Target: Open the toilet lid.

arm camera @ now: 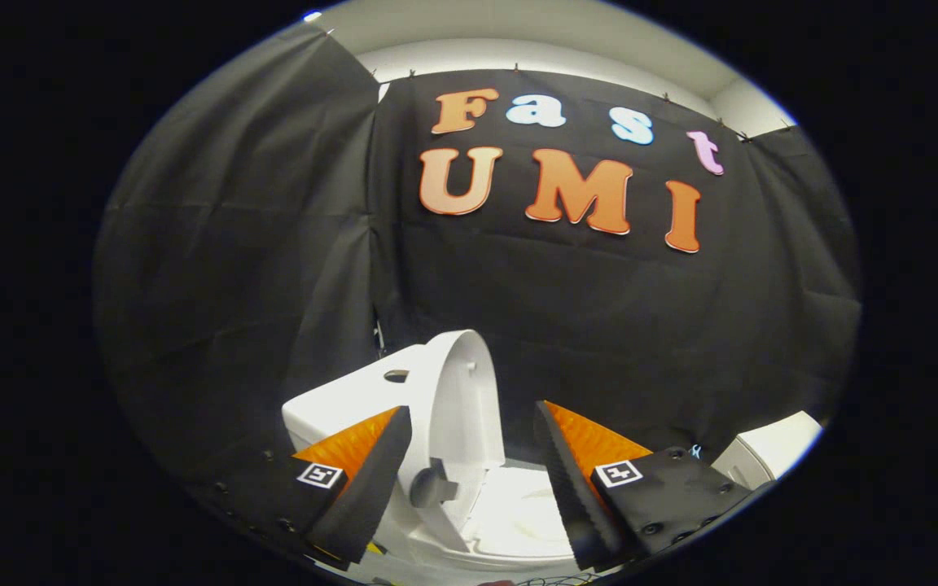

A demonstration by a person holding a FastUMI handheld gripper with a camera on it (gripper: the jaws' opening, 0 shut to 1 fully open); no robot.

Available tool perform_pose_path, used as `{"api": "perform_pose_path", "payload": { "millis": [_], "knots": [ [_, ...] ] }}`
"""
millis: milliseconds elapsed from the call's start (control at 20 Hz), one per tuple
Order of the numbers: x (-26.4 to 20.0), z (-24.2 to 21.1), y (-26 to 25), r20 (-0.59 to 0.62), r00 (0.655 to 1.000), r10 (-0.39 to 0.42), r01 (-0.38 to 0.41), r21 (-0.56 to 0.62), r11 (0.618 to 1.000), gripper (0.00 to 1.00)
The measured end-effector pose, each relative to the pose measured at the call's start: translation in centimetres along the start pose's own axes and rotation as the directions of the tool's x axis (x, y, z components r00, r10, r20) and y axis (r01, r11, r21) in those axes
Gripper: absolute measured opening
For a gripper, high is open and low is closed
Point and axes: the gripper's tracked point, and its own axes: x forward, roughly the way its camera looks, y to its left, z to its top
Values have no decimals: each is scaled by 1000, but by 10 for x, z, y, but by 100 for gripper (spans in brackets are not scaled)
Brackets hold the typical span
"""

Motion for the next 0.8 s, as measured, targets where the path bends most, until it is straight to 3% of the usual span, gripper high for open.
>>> {"api": "perform_pose_path", "payload": {
  "millis": [550,800],
  "knots": [
    [-45,42,-154,52,993,-107,99,136,986,97],
    [-73,47,-213,63,986,-153,145,124,982,96]
  ]
}}
